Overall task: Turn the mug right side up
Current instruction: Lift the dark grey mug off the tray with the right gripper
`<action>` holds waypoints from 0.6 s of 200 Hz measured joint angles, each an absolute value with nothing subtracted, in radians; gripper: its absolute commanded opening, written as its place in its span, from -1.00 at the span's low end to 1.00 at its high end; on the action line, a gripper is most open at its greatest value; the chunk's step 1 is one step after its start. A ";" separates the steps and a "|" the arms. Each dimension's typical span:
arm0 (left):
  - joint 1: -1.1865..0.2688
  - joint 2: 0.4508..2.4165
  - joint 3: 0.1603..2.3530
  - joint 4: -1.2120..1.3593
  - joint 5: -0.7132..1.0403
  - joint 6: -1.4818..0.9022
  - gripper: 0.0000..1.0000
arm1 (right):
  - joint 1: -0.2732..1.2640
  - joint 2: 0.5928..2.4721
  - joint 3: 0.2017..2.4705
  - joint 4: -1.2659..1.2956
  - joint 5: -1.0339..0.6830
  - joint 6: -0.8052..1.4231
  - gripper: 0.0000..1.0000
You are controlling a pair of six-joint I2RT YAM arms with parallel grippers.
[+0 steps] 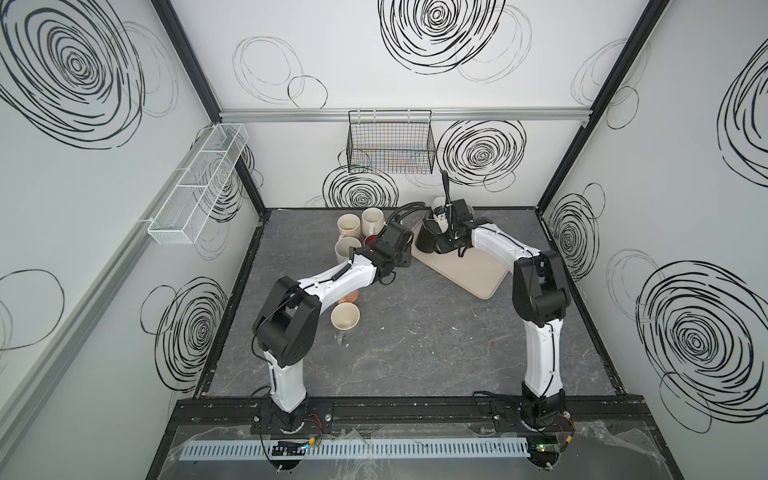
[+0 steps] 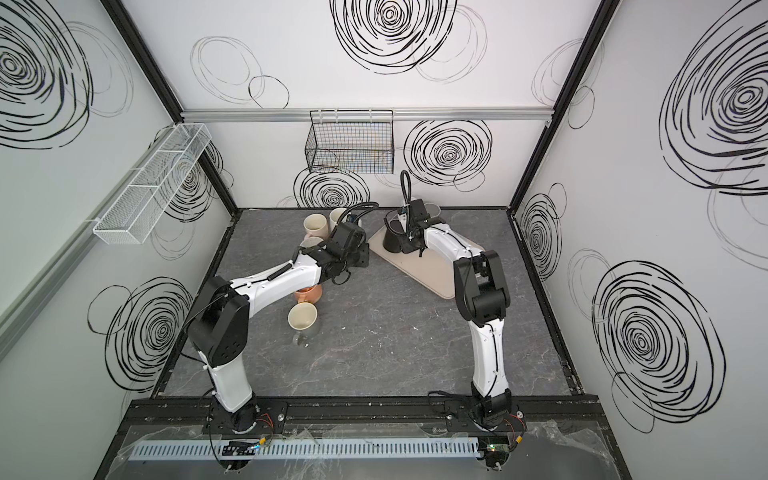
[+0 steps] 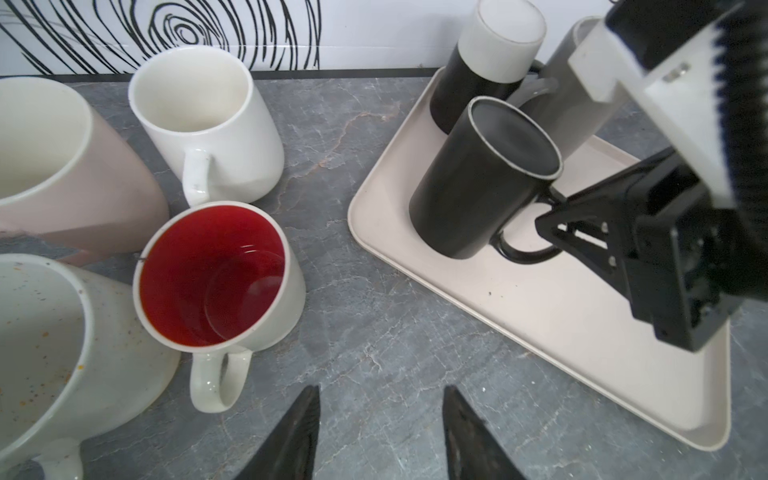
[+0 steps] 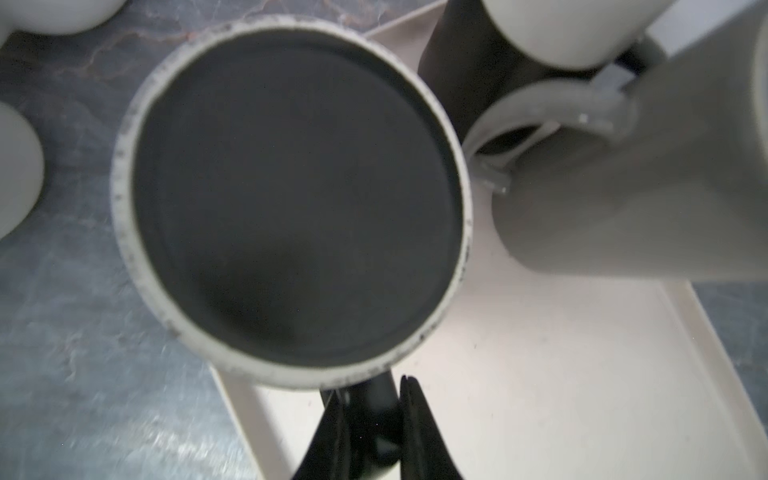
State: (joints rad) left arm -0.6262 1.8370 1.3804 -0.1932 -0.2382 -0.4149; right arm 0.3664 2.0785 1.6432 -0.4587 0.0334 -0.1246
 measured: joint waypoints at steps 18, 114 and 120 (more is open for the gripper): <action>-0.639 1.799 1.342 -0.167 -0.221 -0.415 0.03 | 0.366 1.985 1.514 -0.402 0.023 -0.093 -1.00; -0.640 1.554 1.042 0.200 -0.016 -0.511 0.14 | 0.322 1.557 1.114 -0.081 -0.080 0.154 -1.00; -0.636 1.543 1.023 0.224 0.001 -0.522 0.16 | 0.319 1.528 1.092 -0.058 -0.099 0.173 -1.00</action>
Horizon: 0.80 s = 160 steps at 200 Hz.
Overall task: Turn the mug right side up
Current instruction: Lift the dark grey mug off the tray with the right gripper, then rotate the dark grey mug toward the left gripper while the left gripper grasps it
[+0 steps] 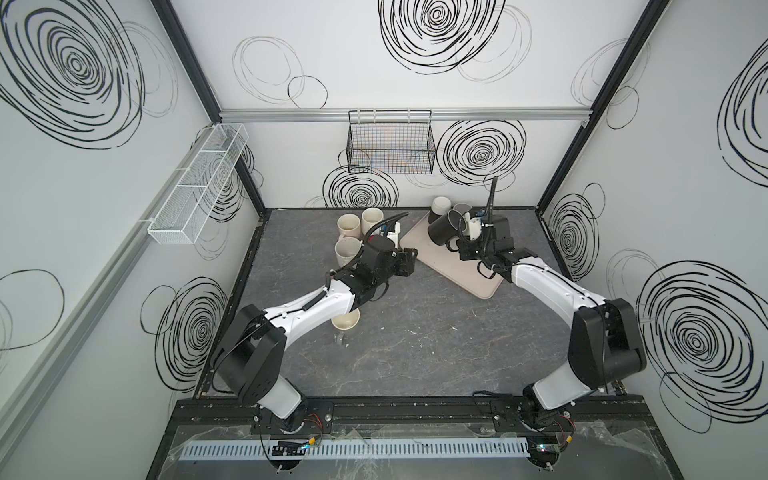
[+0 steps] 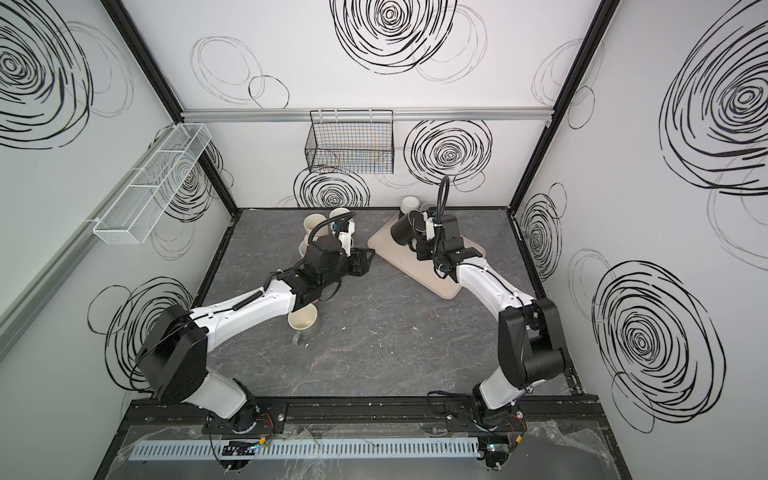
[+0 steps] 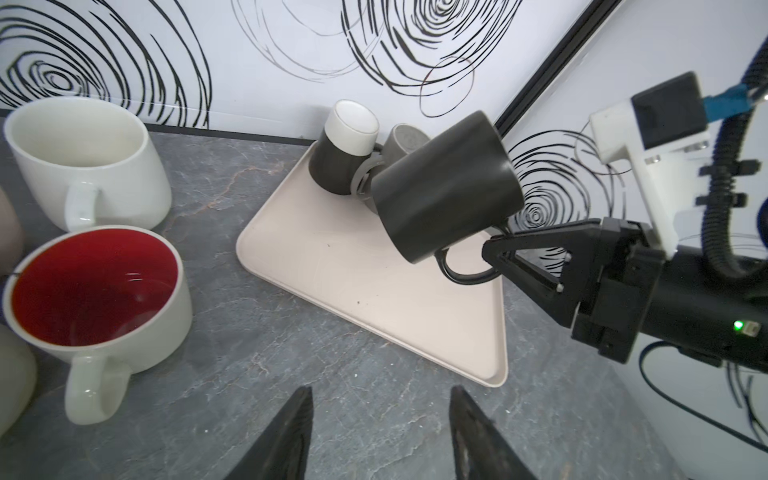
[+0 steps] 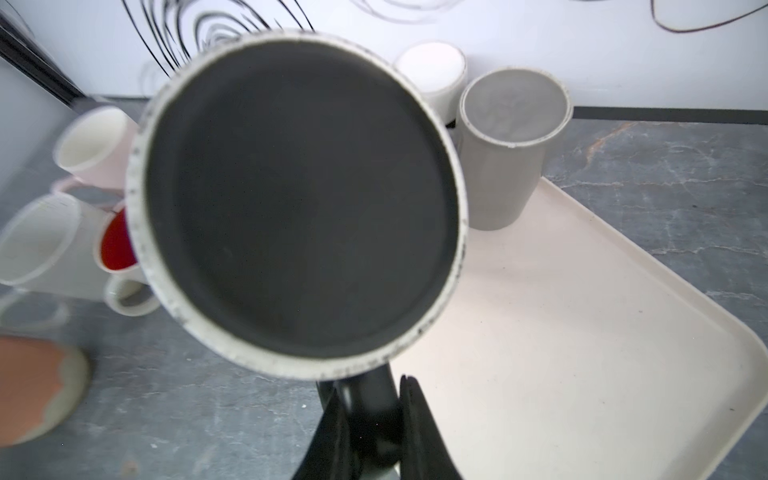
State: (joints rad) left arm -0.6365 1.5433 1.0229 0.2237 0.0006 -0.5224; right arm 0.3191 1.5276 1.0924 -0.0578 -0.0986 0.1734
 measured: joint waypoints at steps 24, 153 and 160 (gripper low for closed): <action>-0.619 1.496 0.941 0.345 0.068 -0.571 0.24 | 0.311 1.413 1.008 0.052 -0.191 0.262 -1.00; -0.582 1.518 0.842 0.941 0.377 -0.881 0.28 | 0.364 1.291 0.958 0.370 -0.635 0.664 -1.00; -0.581 1.530 0.842 0.962 0.382 -0.899 0.26 | 0.374 1.291 0.955 0.380 -0.647 0.677 -1.00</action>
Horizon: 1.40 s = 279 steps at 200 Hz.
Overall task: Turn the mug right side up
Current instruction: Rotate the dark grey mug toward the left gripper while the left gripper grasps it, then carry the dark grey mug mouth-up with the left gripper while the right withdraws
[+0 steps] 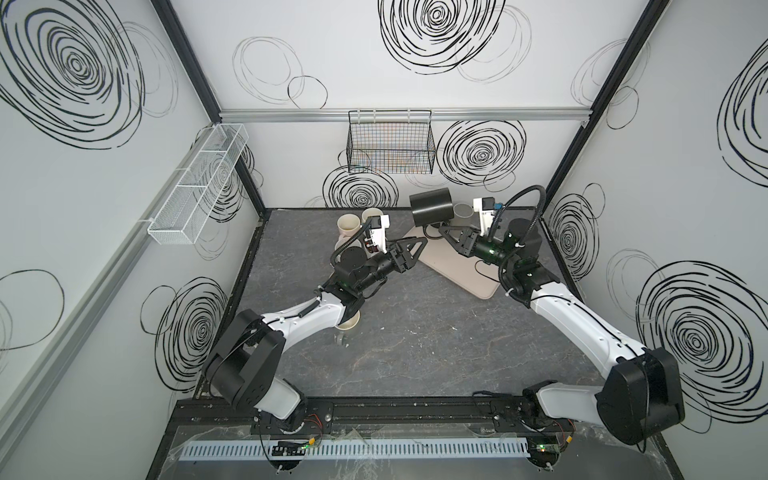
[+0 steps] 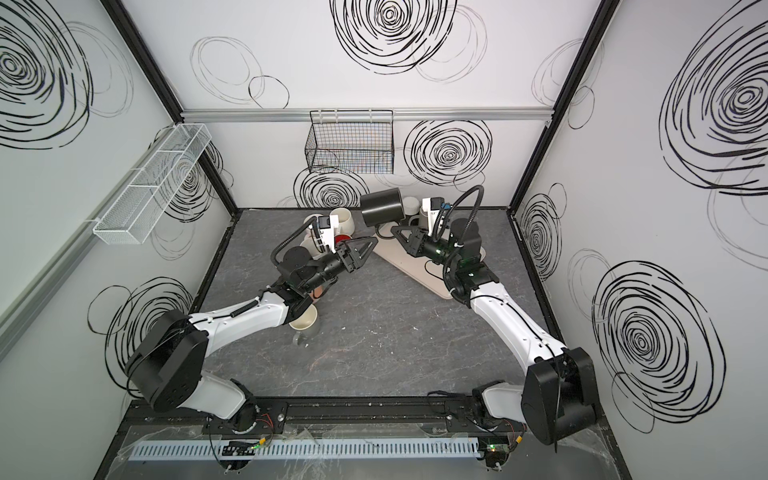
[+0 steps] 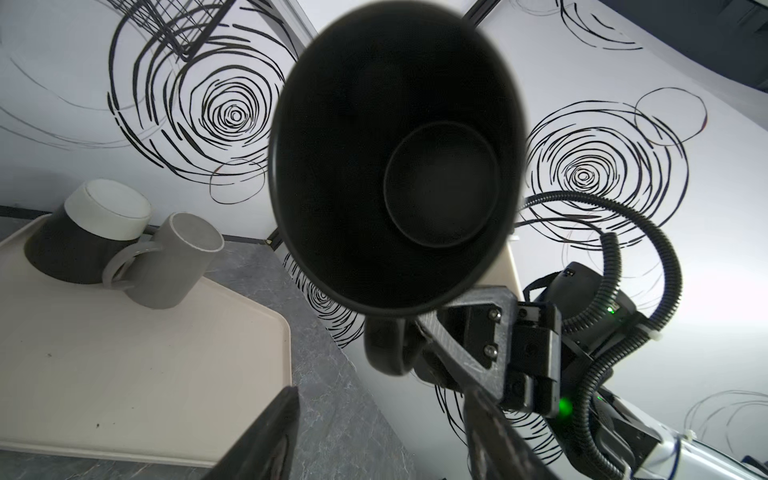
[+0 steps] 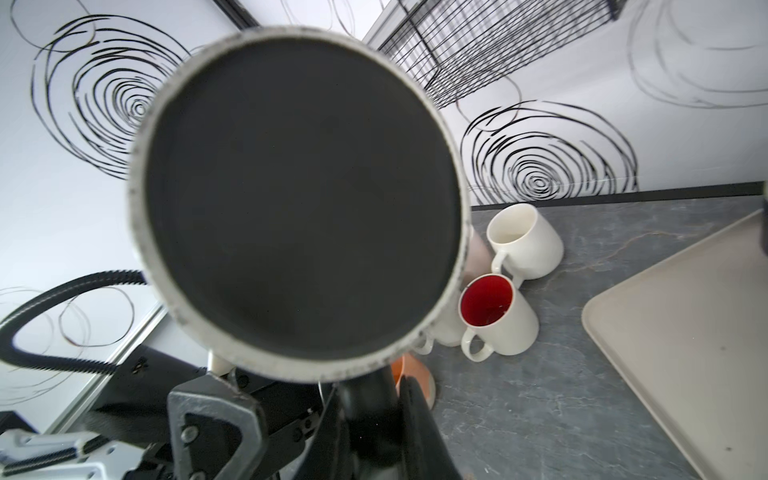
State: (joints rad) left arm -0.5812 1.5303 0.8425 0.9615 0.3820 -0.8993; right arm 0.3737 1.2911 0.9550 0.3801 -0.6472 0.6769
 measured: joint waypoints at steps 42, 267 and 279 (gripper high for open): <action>-0.578 1.572 0.842 1.053 0.405 -0.982 0.06 | 0.421 1.296 0.953 0.408 -0.688 0.721 -1.00; -0.566 1.530 0.928 0.250 0.192 -0.749 -1.00 | 0.458 1.222 0.951 0.233 -0.504 0.544 0.01; -0.570 1.530 0.964 0.117 0.136 -0.696 -1.00 | 0.458 1.219 0.951 0.228 -0.496 0.533 0.01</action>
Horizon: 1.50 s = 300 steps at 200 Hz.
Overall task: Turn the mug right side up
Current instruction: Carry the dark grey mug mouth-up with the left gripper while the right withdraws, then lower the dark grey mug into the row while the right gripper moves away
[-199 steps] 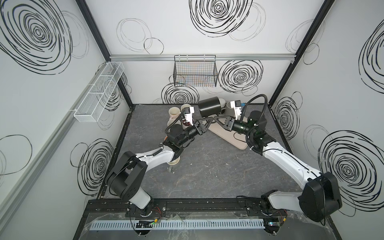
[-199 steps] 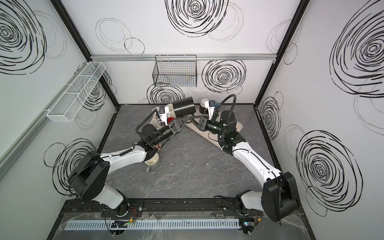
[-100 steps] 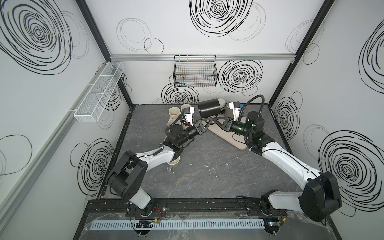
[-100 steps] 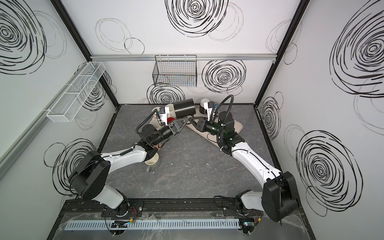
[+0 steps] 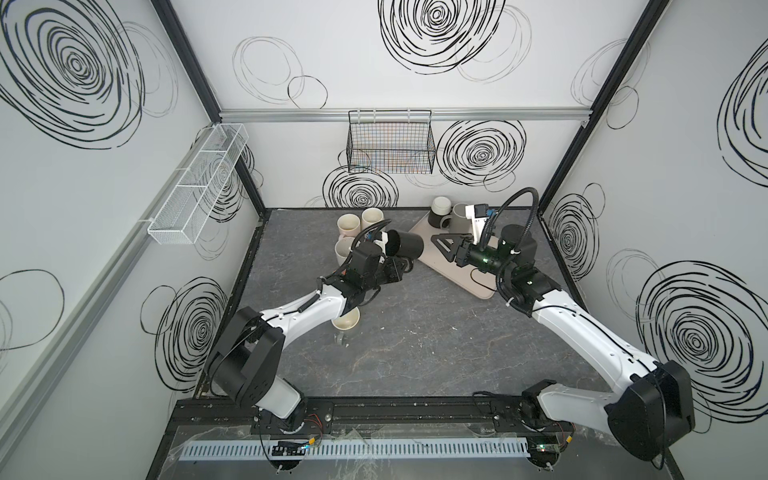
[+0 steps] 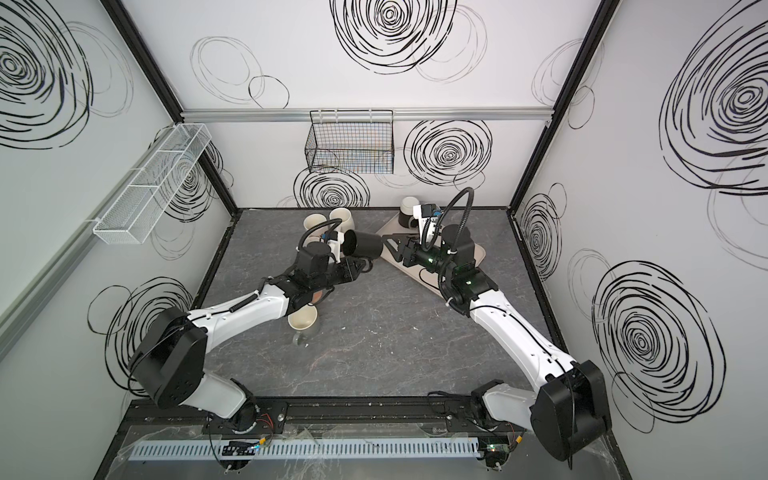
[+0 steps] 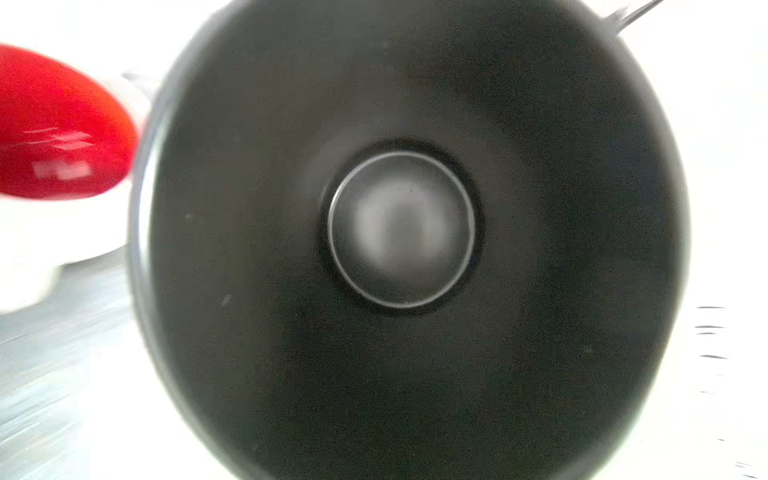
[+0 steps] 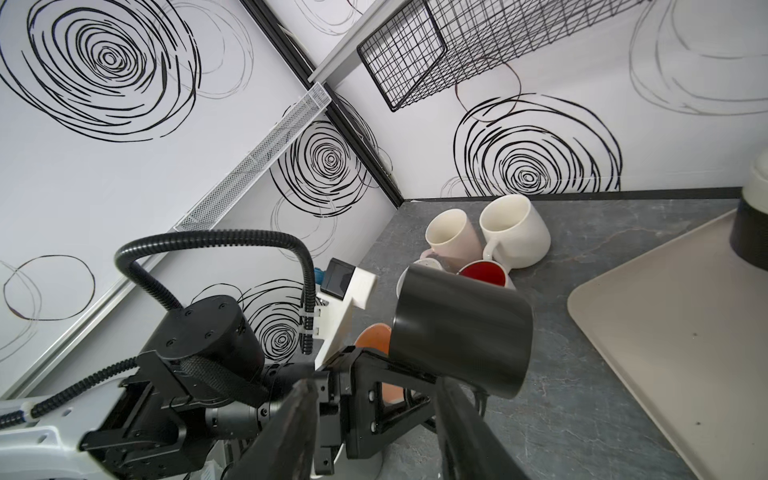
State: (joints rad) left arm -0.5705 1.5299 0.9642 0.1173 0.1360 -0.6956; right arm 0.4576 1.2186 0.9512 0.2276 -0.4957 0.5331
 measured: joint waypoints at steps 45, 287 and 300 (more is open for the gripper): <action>-0.614 1.568 1.137 -0.255 -0.098 -0.522 -1.00 | 0.444 1.218 0.949 0.191 -0.485 0.513 0.02; -0.579 1.882 1.349 -0.553 -0.278 -0.265 -1.00 | 0.361 1.224 0.909 0.165 -0.505 0.508 0.03; -0.576 1.882 1.351 -0.564 -0.278 -0.261 -1.00 | 0.360 1.226 0.909 0.165 -0.505 0.509 0.03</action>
State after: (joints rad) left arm -0.5758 1.8824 1.3506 -0.5644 -0.2779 -0.2607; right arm 0.3595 1.2259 0.9089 0.1646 -0.5053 0.5087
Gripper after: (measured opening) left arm 0.184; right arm 0.515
